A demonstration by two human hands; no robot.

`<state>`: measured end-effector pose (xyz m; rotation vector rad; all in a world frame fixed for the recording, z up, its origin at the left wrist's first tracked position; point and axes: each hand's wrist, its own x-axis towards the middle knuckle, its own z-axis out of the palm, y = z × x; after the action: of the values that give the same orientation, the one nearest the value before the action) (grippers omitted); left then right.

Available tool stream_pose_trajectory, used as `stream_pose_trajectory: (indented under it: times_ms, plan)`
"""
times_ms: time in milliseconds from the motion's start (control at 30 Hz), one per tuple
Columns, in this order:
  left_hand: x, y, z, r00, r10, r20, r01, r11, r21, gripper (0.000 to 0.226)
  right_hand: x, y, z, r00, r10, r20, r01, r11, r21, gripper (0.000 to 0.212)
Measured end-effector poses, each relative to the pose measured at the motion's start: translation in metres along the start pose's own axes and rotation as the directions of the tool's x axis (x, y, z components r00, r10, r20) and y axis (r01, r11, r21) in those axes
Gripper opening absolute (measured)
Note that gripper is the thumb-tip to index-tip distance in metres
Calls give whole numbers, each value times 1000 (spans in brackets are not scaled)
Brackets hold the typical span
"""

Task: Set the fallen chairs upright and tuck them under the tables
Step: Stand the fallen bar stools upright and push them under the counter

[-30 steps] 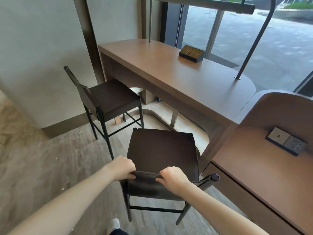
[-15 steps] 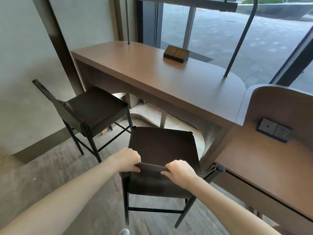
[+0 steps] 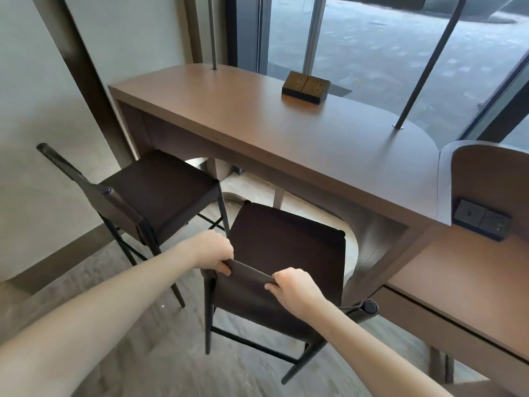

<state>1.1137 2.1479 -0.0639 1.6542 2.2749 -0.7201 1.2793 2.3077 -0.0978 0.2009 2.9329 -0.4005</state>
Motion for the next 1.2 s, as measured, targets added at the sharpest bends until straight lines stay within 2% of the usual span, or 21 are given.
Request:
stream_pose_trajectory:
  times_ms: [267, 467, 933, 1200]
  plan:
    - [5, -55, 13, 997, 11, 82, -14, 999, 36, 40, 42, -43, 7, 998, 55, 1, -55, 998, 7, 33]
    - [11, -84, 30, 997, 29, 74, -35, 996, 80, 39, 63, -65, 11, 996, 87, -5, -86, 996, 28, 33]
    - [0, -111, 76, 998, 17, 65, -24, 994, 106, 40, 84, -104, 33, 995, 88, 39, -89, 996, 27, 32]
    - [-5, -116, 93, 997, 3, 78, -7, 999, 44, 37, 86, -118, 44, 994, 95, 52, -95, 995, 10, 31]
